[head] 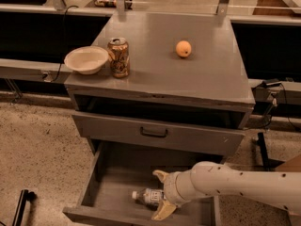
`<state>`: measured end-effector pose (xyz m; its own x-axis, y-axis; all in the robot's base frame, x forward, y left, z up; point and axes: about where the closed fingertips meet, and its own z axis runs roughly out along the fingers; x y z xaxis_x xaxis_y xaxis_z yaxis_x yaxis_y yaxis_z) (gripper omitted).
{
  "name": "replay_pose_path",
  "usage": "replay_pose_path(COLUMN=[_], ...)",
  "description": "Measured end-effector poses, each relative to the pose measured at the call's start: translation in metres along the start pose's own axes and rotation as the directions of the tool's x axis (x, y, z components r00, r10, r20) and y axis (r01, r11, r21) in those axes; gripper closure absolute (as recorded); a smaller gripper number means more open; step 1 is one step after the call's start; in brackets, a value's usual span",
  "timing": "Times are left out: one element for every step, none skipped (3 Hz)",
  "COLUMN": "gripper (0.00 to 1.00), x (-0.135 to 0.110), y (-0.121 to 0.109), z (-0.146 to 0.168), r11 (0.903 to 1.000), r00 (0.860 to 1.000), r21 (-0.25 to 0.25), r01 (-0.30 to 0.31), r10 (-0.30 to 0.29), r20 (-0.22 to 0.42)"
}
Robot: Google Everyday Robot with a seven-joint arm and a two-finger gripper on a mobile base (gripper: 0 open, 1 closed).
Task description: Place blue plastic bottle into middle drawer
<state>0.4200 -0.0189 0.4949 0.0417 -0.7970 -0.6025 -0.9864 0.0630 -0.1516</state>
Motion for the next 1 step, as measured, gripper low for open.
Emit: replay_pose_path(gripper=[0.00], x=[0.0044], y=[-0.0016], z=[-0.0083], r11=[0.9997], r00=[1.000], r21=[0.021], r01=[-0.010], r10=[0.010], r20=[-0.001])
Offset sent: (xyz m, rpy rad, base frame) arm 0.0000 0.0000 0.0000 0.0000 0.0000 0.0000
